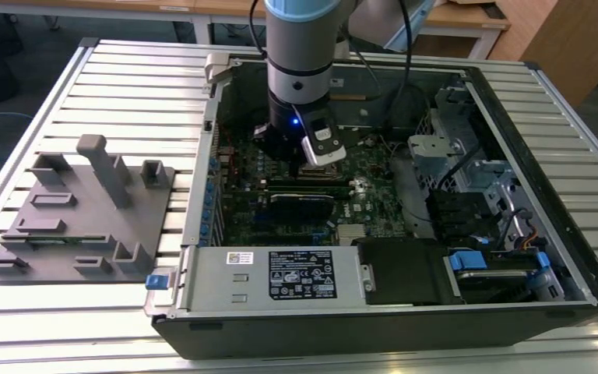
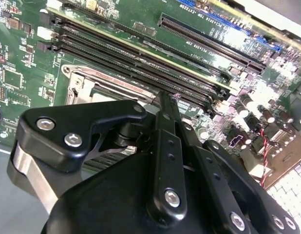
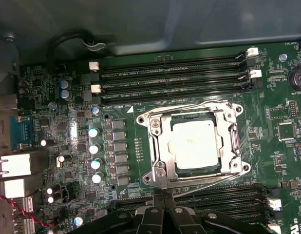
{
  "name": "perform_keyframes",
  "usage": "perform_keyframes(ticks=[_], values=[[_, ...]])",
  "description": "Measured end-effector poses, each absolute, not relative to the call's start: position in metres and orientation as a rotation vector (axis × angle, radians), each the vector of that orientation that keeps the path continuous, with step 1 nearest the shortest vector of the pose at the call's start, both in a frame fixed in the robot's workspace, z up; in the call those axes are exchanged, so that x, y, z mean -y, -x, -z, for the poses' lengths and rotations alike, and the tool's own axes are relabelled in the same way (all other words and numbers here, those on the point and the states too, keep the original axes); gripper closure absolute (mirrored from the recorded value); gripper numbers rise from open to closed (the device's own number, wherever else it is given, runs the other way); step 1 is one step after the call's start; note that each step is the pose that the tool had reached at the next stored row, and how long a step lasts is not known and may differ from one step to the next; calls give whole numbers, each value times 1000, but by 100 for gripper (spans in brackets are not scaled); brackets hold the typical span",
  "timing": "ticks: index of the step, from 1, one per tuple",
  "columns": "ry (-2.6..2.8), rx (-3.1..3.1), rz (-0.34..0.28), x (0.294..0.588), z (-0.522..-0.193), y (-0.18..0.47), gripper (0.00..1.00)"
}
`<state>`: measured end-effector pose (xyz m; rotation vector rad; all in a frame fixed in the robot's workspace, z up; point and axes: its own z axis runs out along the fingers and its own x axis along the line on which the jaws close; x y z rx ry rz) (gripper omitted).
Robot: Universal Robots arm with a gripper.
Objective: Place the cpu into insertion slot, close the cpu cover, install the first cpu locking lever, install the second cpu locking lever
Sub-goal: 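Install the second cpu locking lever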
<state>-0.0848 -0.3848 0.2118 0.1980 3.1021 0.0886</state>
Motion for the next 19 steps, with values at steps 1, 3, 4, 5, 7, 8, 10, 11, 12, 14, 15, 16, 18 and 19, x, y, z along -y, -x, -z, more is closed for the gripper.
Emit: perform_keyframes(ticks=[1,3,4,5,7,8,10,11,12,14,15,16,18,19], values=[[-198,-3102,-88,385,-211,86,90],[-198,-3102,-88,385,-210,87,90],[-198,-3102,-88,385,-210,87,90],[-198,-3102,-89,385,-210,87,90],[-198,-3102,-103,385,-210,87,90],[-198,-3102,-129,385,-209,87,90],[-196,-3102,-173,385,-209,87,90],[-195,-3102,-181,385,-209,87,90],[-195,-3102,-182,386,-209,87,90],[-194,-3102,-182,387,-209,87,90],[-194,-3102,-181,387,-209,87,90],[-194,-3102,-181,387,-209,87,90],[-194,-3102,-181,387,-209,87,90],[-194,-3102,-182,387,-211,87,90]])
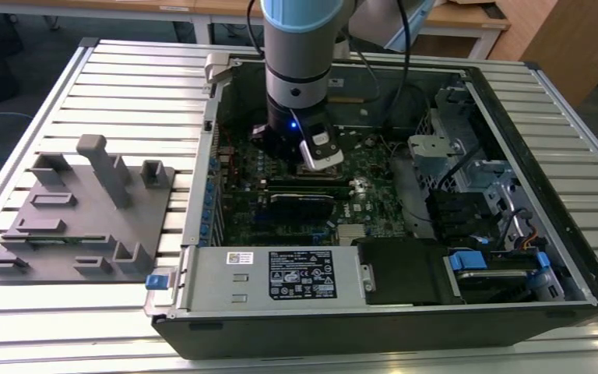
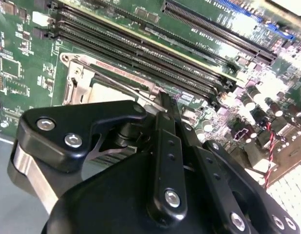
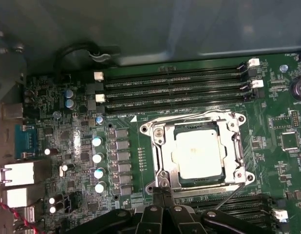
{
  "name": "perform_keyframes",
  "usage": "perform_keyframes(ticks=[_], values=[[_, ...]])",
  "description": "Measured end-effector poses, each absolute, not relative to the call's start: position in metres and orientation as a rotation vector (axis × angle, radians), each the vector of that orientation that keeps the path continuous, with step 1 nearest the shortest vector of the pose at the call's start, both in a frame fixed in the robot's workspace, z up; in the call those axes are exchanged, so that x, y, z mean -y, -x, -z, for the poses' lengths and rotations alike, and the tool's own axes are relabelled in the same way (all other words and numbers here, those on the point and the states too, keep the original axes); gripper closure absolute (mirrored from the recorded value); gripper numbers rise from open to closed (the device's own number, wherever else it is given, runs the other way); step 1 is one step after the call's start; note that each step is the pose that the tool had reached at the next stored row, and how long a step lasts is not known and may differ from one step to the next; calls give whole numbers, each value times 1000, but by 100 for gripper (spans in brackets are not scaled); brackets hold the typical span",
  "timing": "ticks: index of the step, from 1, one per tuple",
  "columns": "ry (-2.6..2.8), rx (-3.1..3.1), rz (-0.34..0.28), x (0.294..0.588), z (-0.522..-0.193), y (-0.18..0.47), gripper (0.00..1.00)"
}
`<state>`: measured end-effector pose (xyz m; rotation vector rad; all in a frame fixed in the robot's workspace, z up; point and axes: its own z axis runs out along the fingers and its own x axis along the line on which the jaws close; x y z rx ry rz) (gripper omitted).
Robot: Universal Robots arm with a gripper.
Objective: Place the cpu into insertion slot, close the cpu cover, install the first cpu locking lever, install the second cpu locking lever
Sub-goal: 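Install the second cpu locking lever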
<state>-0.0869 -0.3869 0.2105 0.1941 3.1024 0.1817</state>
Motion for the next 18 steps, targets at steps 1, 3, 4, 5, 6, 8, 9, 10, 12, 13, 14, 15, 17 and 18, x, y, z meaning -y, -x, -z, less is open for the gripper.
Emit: perform_keyframes(ticks=[1,3,4,5,6,8,9,10,12,13,14,15,17,18], values=[[-194,-3102,-182,387,-213,87,90],[-194,-3102,-183,387,-218,87,90],[-194,-3102,-183,387,-221,87,90],[-194,-3102,-184,387,-224,87,90],[-194,-3102,-184,387,-228,87,90],[-194,-3102,-185,387,-234,87,90],[-194,-3102,-185,387,-237,87,90],[-194,-3102,-186,387,-240,87,90],[-194,-3102,-187,387,-246,87,90],[-194,-3102,-187,387,-248,87,90],[-194,-3102,-187,387,-251,87,90],[-194,-3102,-187,387,-253,87,90],[-194,-3102,-186,387,-258,87,90],[-194,-3102,-187,387,-259,87,90]])
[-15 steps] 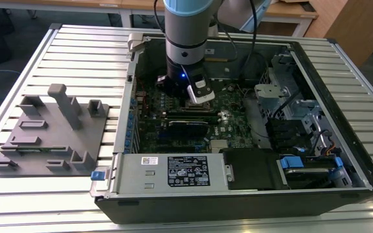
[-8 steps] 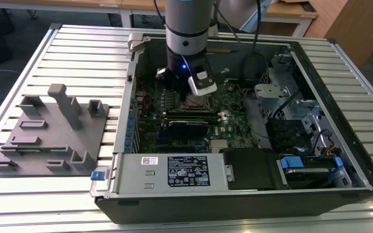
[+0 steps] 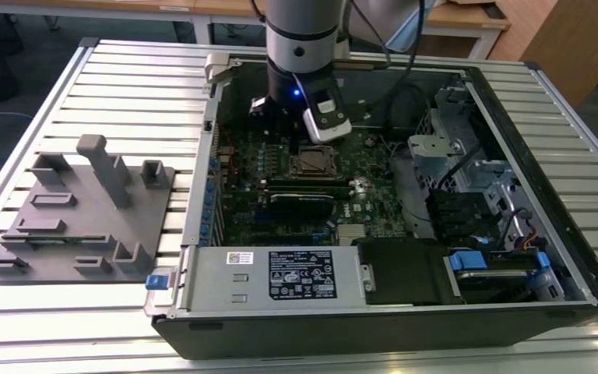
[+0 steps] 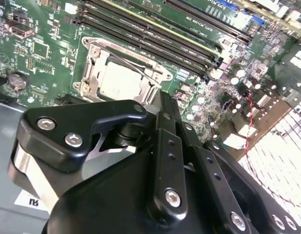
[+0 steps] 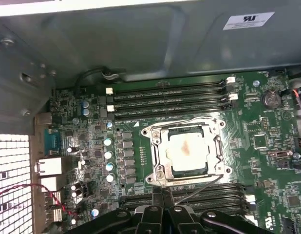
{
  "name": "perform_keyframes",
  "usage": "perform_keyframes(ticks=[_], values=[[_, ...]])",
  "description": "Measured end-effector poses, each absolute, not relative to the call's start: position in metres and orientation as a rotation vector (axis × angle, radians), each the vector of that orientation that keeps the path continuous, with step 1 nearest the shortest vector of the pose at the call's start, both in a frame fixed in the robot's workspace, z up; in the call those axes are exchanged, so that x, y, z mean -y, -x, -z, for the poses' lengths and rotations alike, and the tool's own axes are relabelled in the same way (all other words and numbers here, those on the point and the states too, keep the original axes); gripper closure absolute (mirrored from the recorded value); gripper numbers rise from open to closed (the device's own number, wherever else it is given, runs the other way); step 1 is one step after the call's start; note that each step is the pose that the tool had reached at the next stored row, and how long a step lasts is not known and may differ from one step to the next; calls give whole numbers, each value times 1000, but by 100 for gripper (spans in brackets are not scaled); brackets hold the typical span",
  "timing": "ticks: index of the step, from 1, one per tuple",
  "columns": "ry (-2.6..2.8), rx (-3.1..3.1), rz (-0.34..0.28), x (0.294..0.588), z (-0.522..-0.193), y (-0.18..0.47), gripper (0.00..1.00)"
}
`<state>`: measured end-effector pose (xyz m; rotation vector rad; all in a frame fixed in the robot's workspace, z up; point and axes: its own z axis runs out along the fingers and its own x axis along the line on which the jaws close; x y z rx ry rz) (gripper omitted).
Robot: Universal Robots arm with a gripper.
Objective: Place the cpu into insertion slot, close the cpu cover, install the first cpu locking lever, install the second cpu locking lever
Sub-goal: 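Install the second cpu locking lever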
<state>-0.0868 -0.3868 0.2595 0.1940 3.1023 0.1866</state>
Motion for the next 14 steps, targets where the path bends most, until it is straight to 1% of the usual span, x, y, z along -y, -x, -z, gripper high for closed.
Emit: perform_keyframes(ticks=[7,14], values=[[-198,-3103,-187,387,-259,73,90],[-204,-3102,-186,389,-251,71,90]])
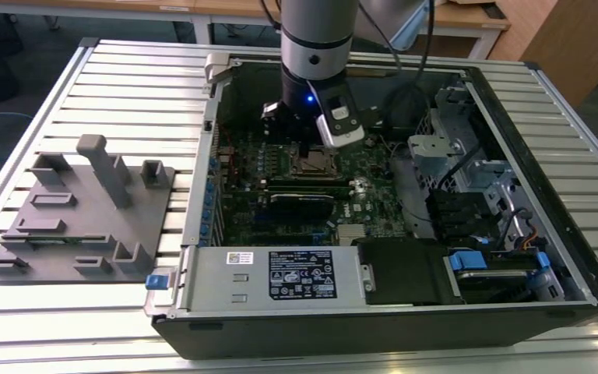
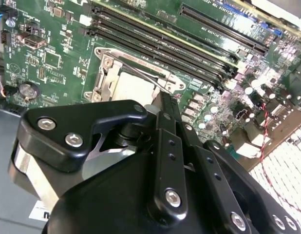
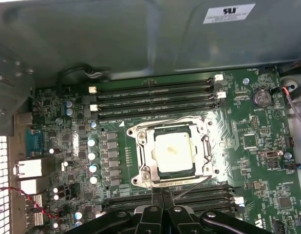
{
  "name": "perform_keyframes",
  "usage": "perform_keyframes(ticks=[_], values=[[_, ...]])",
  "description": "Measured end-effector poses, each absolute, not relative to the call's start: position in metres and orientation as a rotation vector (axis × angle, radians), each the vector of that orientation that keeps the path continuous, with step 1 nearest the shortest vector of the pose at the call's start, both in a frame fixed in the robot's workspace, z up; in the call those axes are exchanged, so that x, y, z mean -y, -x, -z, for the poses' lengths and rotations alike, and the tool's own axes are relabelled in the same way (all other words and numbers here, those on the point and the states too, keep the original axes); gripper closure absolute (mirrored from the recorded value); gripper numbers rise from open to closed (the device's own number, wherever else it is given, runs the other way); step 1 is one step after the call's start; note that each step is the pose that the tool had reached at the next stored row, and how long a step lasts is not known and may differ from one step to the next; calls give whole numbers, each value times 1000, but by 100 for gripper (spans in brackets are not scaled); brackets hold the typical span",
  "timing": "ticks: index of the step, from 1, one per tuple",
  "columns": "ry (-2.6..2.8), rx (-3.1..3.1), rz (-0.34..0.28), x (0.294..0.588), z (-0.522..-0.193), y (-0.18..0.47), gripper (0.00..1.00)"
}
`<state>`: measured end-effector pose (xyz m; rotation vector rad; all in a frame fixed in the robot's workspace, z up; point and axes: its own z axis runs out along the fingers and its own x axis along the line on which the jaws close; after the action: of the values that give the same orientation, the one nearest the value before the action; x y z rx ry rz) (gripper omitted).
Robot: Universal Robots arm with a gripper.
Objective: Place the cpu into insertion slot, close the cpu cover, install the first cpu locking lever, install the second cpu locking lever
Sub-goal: 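Install the second cpu locking lever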
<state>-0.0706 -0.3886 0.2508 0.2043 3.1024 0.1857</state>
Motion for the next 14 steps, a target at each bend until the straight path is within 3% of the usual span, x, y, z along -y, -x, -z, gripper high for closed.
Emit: perform_keyframes(ticks=[14], values=[[-205,-3102,-183,393,-237,73,90]])
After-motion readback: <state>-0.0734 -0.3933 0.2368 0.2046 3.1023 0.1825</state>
